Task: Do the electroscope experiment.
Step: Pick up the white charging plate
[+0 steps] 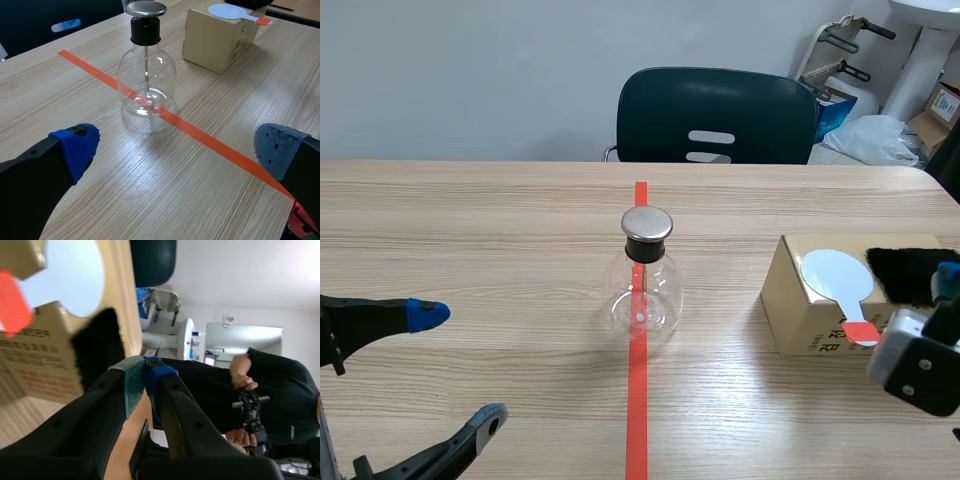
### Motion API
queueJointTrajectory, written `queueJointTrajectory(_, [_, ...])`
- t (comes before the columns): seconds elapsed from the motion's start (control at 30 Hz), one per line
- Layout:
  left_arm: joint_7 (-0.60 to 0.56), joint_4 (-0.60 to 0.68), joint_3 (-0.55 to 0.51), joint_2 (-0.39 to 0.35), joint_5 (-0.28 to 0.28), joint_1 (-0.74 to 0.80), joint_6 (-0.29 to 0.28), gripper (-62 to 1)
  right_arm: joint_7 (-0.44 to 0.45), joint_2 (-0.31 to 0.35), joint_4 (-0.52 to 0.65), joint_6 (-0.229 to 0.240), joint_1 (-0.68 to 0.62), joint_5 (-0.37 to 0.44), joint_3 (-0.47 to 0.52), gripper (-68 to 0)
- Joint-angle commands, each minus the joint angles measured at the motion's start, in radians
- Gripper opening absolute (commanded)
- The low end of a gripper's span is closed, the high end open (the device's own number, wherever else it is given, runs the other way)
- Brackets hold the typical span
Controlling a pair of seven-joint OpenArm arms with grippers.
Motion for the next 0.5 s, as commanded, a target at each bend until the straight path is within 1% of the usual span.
queueJointTrajectory(0.0, [-0.010,0.008,0.003,0.005,-0.011,0.000,0.002,1.4,0.005,0.005,-0.012,-0.040,0.000,-0.004,0.008,-66.7])
queueJointTrajectory(0.17, [-0.010,0.008,0.003,0.005,-0.011,0.000,0.002,1.4,0.054,-0.013,-0.113,-0.117,0.000,-0.043,0.008,-66.7])
queueJointTrajectory(0.3, [-0.010,0.008,0.003,0.005,-0.011,0.000,0.002,1.4,0.091,-0.023,-0.183,-0.126,0.006,-0.047,0.008,-66.7])
queueJointTrajectory(0.47, [-0.010,0.008,0.003,0.005,-0.011,0.000,0.002,1.4,0.130,-0.051,-0.273,-0.182,0.041,-0.077,0.008,-66.7])
